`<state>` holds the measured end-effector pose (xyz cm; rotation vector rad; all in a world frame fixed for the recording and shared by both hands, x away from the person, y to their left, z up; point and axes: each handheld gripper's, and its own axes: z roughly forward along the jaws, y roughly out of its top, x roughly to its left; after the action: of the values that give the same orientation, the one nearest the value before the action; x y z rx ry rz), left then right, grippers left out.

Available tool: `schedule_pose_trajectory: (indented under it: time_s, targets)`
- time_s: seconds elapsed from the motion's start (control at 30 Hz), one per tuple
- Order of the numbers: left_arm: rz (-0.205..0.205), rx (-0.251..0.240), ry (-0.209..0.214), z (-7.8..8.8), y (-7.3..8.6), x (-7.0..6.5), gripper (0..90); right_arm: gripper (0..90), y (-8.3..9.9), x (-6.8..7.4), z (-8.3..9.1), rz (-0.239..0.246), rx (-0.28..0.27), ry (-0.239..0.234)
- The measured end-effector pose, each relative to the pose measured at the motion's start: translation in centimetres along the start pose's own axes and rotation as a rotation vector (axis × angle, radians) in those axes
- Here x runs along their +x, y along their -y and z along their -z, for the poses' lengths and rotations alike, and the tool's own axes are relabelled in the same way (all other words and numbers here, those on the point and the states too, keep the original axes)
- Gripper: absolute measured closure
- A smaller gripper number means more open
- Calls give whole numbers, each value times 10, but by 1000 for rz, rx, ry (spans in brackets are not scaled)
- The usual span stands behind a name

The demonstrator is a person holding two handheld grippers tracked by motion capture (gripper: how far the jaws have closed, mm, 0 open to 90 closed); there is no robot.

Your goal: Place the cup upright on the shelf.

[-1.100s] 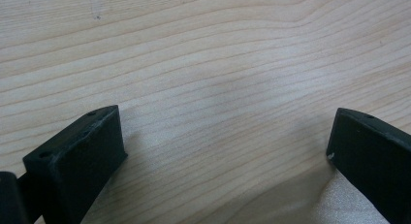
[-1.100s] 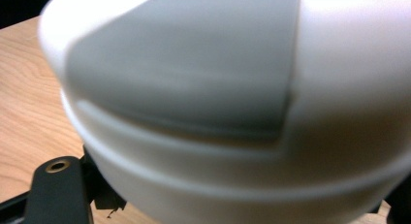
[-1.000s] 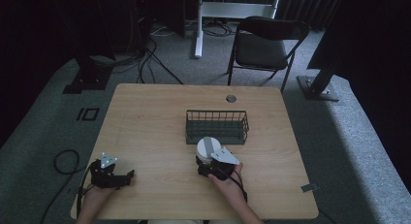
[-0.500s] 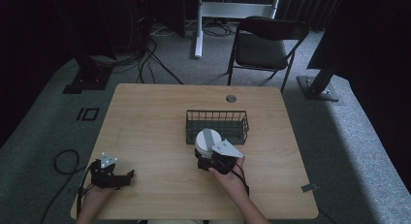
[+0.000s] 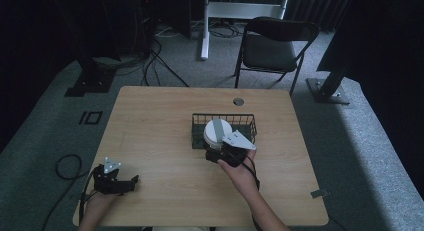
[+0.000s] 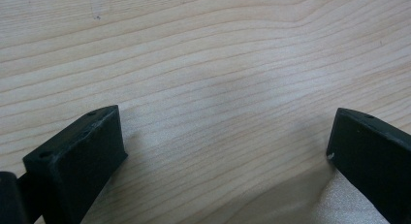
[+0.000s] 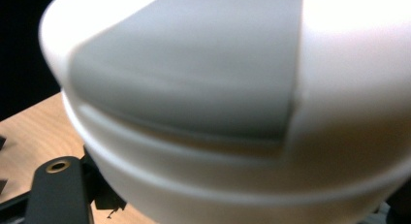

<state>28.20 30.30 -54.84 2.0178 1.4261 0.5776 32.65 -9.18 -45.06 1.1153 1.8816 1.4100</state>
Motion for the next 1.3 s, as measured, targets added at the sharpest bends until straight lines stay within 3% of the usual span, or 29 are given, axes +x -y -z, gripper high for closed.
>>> schedule_pose_trajectory:
  time_s: [0.43, 0.77, 1.03, 1.3]
  targets:
    - [-2, 2, 0, 0, 0, 0, 2, 178, -21, -14, -13, -23, -26, 40]
    - [1, 0, 0, 0, 0, 0, 2, 179, -27, -24, -28, -50, -36, 95]
    - [0, 0, 0, 0, 0, 0, 2, 180, -31, -31, -43, -52, -33, 152]
    - [0, 1, 0, 0, 0, 0, 2, 180, -30, -39, -54, -88, -12, 215]
